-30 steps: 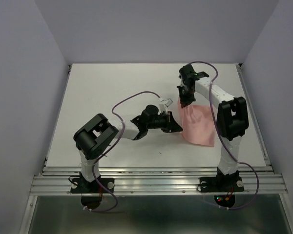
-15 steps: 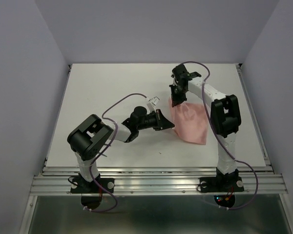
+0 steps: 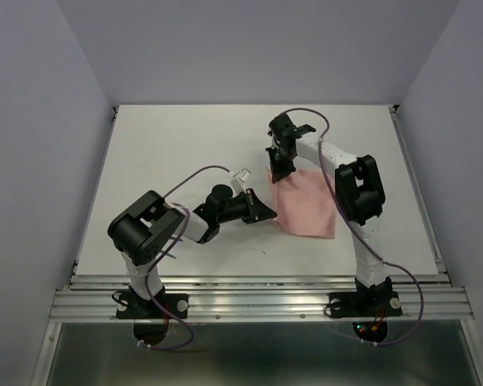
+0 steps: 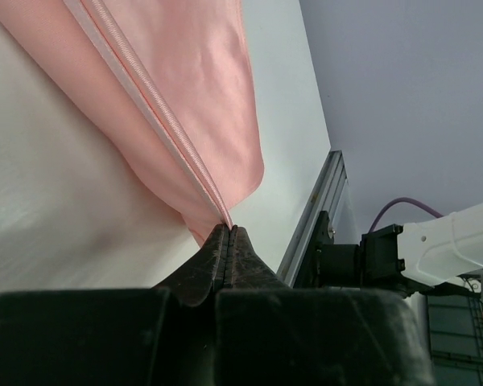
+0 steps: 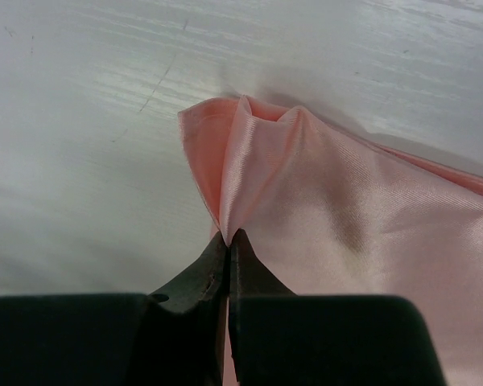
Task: Fold the napkin into a case and place the utensils inside
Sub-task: Turn over the upper triangle folded napkin at the center of the board.
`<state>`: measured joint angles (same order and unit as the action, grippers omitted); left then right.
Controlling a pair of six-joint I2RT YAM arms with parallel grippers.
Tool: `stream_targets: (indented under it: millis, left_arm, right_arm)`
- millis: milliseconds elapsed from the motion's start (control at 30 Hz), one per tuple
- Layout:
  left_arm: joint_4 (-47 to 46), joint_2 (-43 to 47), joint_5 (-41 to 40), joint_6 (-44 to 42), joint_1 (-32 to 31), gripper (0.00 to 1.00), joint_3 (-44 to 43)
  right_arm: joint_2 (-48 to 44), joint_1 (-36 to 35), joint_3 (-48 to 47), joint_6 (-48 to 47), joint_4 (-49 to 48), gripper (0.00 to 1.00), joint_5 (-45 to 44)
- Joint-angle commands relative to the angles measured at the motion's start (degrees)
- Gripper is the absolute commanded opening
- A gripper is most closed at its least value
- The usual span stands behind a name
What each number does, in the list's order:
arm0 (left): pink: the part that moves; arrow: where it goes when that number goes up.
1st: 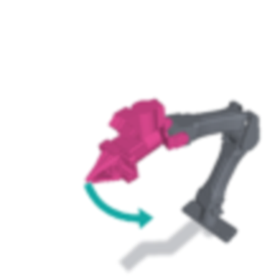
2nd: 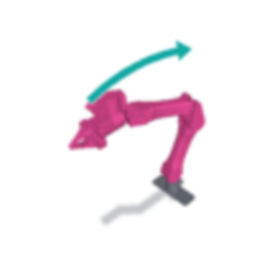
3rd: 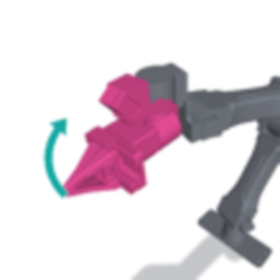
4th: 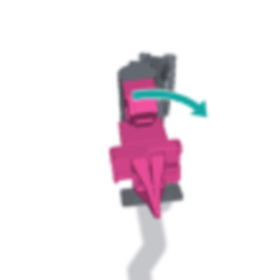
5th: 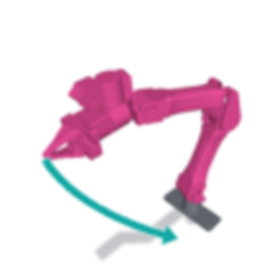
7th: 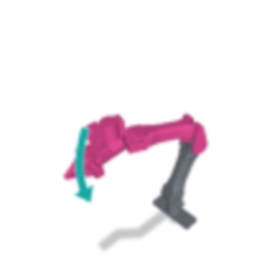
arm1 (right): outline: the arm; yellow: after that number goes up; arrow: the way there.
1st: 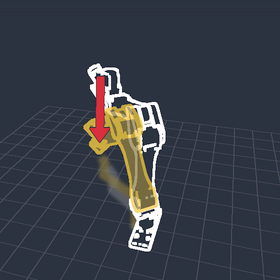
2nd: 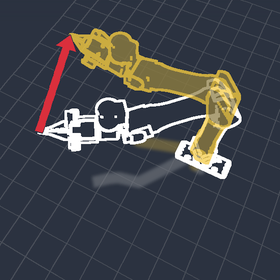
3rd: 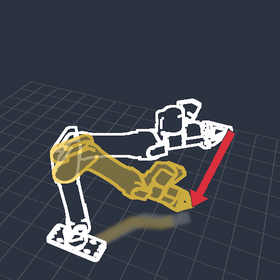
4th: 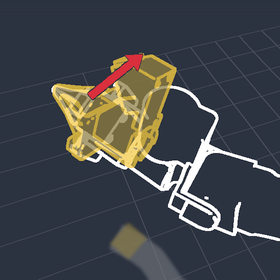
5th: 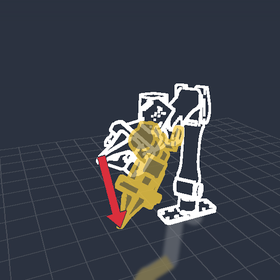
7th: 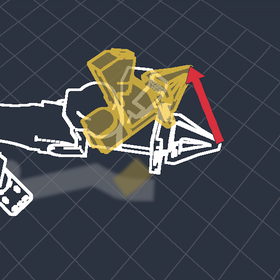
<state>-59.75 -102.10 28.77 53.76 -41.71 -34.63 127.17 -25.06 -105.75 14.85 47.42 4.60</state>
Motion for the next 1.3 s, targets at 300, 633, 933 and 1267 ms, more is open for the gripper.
stream_targets:
  millis: [300, 633, 933, 1267]
  left_arm:
    - [-3.6, 2.6, 10.6, 2.2, -1.4, 0.27, 2.7]
    - [25.2, 20.3, 1.0, -8.8, 0.4, 0.65, 3.0]
    - [44.4, 34.9, -7.4, -14.7, 11.8, 0.56, 1.1]
    - [53.3, 34.2, -13.0, -11.2, 25.4, 0.53, -0.3]
  right_arm:
    - [1.8, -2.7, -6.4, -0.7, -12.2, 0.01, -8.4]
    - [1.3, -3.9, -4.3, -2.4, -12.4, 0.01, -9.1]
    - [2.2, -6.0, -4.5, -3.3, -12.1, 0.01, -10.5]
    - [5.6, -12.0, -11.0, -3.4, -3.5, 0.01, -21.9]
